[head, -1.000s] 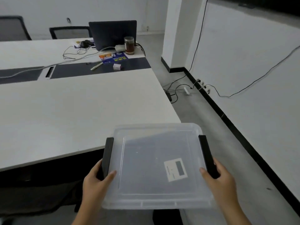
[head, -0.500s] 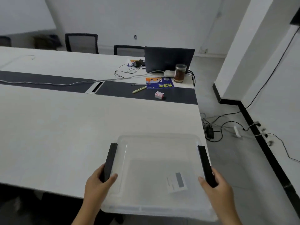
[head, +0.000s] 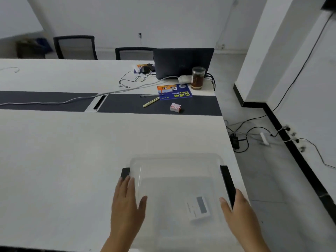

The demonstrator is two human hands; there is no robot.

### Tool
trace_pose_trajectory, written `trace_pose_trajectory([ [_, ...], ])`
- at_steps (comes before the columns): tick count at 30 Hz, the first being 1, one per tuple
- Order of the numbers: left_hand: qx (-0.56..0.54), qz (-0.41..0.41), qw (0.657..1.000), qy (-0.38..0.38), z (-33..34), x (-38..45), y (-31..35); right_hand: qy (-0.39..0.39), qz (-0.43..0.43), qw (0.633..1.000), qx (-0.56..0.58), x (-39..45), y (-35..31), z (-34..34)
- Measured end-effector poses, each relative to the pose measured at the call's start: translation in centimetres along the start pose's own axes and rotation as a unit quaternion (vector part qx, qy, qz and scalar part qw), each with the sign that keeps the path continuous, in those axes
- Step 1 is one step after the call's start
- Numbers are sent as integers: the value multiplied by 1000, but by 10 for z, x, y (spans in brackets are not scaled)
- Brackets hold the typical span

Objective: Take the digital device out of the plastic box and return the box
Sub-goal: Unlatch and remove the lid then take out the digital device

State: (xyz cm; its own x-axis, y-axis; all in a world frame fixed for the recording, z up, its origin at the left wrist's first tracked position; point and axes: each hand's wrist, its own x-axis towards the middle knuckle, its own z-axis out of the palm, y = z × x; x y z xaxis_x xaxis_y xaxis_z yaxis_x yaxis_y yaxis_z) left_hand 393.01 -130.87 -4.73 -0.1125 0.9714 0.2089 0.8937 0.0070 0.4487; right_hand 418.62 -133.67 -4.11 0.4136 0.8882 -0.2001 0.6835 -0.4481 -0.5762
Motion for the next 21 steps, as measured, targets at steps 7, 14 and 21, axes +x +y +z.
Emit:
trace_pose_trajectory([
  [7, 49, 138, 981, -127, 37, 1, 28, -5, 9, 1000, -28, 5, 1, 2],
  [14, 64, 120, 985, -106, 40, -1, 26, -12, -27, 997, 71, -1, 2, -9],
  [21, 81, 122, 985, -92, 43, 0, 26, -20, -39, 995, 89, -3, -1, -14],
])
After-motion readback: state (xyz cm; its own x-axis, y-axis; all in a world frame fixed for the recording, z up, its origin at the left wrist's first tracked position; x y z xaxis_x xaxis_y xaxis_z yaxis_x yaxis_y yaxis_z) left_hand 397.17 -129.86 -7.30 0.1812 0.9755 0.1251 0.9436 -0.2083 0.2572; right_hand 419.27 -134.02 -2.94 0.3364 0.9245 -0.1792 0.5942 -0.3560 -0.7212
